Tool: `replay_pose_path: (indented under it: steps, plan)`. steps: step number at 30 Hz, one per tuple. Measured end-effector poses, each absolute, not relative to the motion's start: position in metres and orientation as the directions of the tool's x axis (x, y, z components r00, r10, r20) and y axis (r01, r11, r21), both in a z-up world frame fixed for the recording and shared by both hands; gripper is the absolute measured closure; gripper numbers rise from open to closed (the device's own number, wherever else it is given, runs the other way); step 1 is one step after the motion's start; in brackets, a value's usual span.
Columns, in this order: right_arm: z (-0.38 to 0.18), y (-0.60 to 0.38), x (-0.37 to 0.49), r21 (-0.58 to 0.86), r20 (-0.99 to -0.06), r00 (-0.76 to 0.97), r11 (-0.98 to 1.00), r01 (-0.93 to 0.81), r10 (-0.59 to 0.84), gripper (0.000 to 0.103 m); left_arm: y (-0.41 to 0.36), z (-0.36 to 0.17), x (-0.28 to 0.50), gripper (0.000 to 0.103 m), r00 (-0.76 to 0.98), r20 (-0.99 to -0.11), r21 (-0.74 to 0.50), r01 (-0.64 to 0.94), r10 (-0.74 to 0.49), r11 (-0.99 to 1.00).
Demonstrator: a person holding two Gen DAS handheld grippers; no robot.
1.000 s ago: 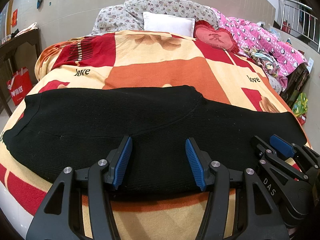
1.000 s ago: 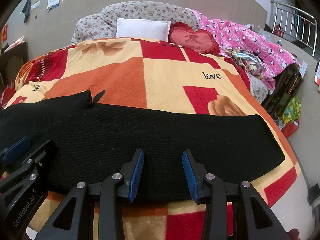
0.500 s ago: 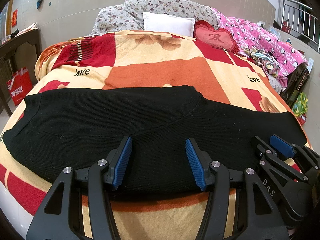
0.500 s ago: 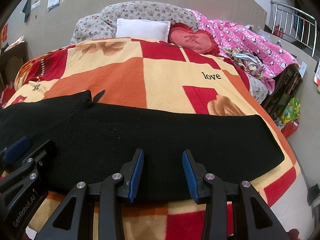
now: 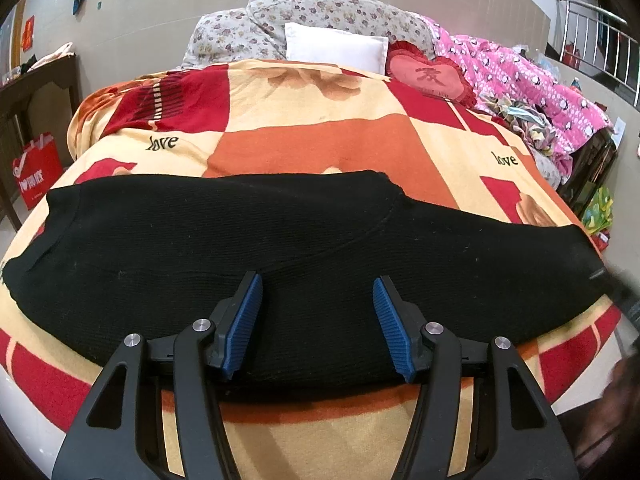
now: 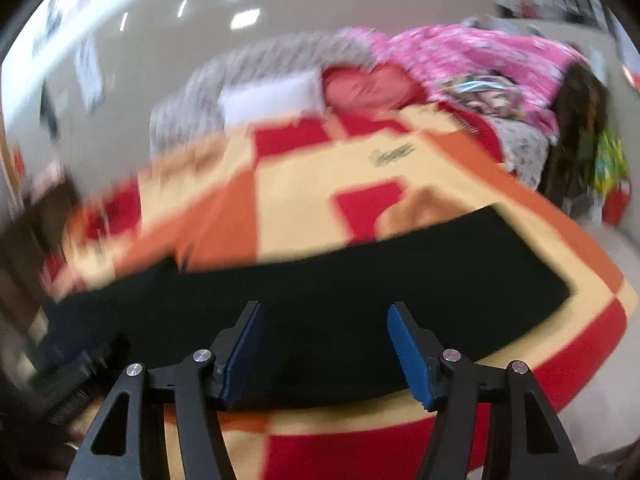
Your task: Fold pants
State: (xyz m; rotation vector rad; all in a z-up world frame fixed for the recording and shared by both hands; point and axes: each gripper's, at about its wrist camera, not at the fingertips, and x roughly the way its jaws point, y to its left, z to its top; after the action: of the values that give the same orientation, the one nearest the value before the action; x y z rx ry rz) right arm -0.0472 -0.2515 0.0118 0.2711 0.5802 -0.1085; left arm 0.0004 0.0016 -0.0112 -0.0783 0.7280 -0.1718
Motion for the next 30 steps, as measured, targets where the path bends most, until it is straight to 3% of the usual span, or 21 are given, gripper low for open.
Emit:
replay_pose_path:
  steps: [7,11,13,16,19,22,26,30]
  plan:
    - [0.025,-0.379,-0.092,0.475,-0.463,0.886,0.851,0.223,0.026,0.041,0.002,-0.011,0.0,0.041,0.732,-0.654,-0.134,0.134,-0.189,0.982]
    - [0.005,-0.418,-0.095,0.614,-0.49,0.854,0.765,0.196,0.174,0.041,0.004,-0.012,0.001,0.041,0.732,-0.652,-0.147,0.136,-0.199,0.98]
    - [-0.007,-0.426,-0.096,0.641,-0.521,0.834,0.728,0.244,0.18,0.041,0.004,-0.011,0.001,0.04,0.732,-0.651,-0.149,0.137,-0.201,0.979]
    - [-0.013,-0.427,-0.092,0.684,-0.505,0.828,0.699,0.21,0.245,0.041,0.005,-0.011,0.0,0.04,0.732,-0.649,-0.156,0.14,-0.208,0.978]
    - [-0.025,-0.428,-0.077,0.799,-0.441,0.794,0.586,0.135,0.418,0.044,0.005,-0.011,0.0,0.038,0.731,-0.649,-0.158,0.144,-0.213,0.977]
    - [-0.02,-0.433,-0.073,0.794,-0.471,0.797,0.576,0.195,0.378,0.045,0.005,-0.01,-0.001,0.038,0.73,-0.648,-0.158,0.147,-0.214,0.977]
    - [-0.025,-0.438,-0.079,0.809,-0.48,0.809,0.528,0.258,0.34,0.054,0.005,-0.01,0.0,0.038,0.73,-0.648,-0.16,0.148,-0.217,0.976]
    - [-0.019,-0.432,-0.074,0.774,-0.509,0.778,0.591,0.226,0.369,0.054,0.005,-0.01,0.0,0.038,0.73,-0.649,-0.157,0.148,-0.215,0.977]
